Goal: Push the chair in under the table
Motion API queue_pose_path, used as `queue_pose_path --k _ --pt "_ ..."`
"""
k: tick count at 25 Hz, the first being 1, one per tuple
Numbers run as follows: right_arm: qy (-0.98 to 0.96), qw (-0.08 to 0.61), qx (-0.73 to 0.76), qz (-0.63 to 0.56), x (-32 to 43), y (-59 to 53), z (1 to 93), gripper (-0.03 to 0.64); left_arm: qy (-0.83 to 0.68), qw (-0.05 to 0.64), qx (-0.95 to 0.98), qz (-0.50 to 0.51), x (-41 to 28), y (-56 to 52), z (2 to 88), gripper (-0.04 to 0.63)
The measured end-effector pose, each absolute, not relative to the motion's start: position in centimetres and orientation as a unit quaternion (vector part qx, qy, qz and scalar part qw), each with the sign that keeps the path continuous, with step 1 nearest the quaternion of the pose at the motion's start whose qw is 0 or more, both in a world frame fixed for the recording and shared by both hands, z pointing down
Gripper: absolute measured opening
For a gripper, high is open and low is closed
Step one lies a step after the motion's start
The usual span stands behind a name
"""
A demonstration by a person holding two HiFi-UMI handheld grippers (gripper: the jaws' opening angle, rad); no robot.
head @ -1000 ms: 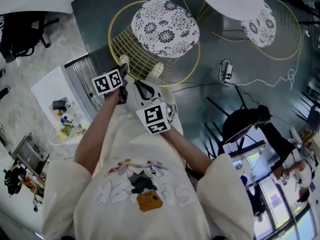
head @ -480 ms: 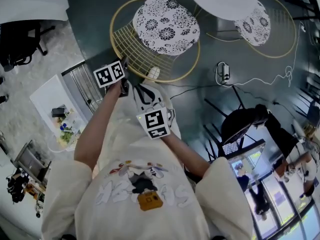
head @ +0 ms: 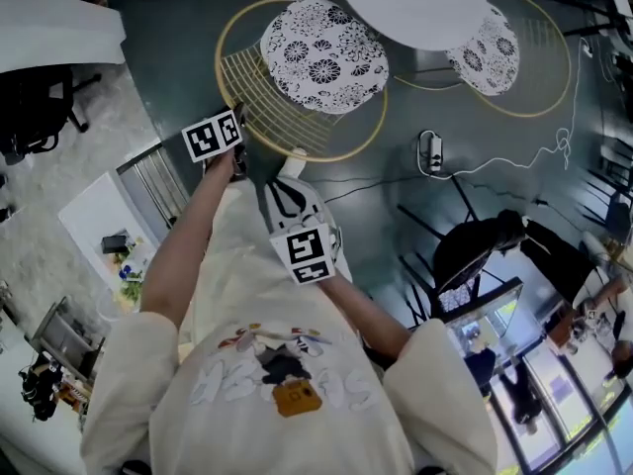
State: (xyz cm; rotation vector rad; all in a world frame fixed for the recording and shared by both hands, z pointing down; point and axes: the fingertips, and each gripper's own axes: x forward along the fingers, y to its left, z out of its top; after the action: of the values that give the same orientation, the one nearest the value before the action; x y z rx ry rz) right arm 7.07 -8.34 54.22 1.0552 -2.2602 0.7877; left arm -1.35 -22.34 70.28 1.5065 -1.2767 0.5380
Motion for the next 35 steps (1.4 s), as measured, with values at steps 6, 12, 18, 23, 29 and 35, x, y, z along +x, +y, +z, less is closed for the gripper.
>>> queue_pose_path --k 6,12,18,23,29,35 --pt "-0.828 0.261 0.397 0.296 8.5 -9.0 54.7 0.035 -0.539 0.503 0.634 0.235 -0.6 -26.3 70.5 0.123" --pt "-0.823 0.262 0.408 0.298 10.3 -9.6 55.0 0.035 -0.550 0.496 0.630 0.234 -0.4 -27.4 70.6 0.120" --pt "-0.825 0.257 0.412 0.288 10.5 -9.6 54.3 0.035 -0.539 0.462 0.652 0.266 -0.8 -27.0 69.7 0.124" --pt "-0.828 0.241 0.426 0.275 11.5 -9.3 53.0 0.035 -0.560 0.375 0.696 0.246 -0.4 -28.1 63.6 0.127" --pt "-0.831 0.222 0.453 0.233 12.0 -10.3 51.3 0.035 -0.530 0.277 0.776 0.202 3.0 -28.0 53.5 0.126" --pt "-0.832 0.186 0.485 0.195 13.8 -11.5 47.6 0.035 -0.477 0.211 0.835 0.176 7.4 -23.6 45.4 0.126"
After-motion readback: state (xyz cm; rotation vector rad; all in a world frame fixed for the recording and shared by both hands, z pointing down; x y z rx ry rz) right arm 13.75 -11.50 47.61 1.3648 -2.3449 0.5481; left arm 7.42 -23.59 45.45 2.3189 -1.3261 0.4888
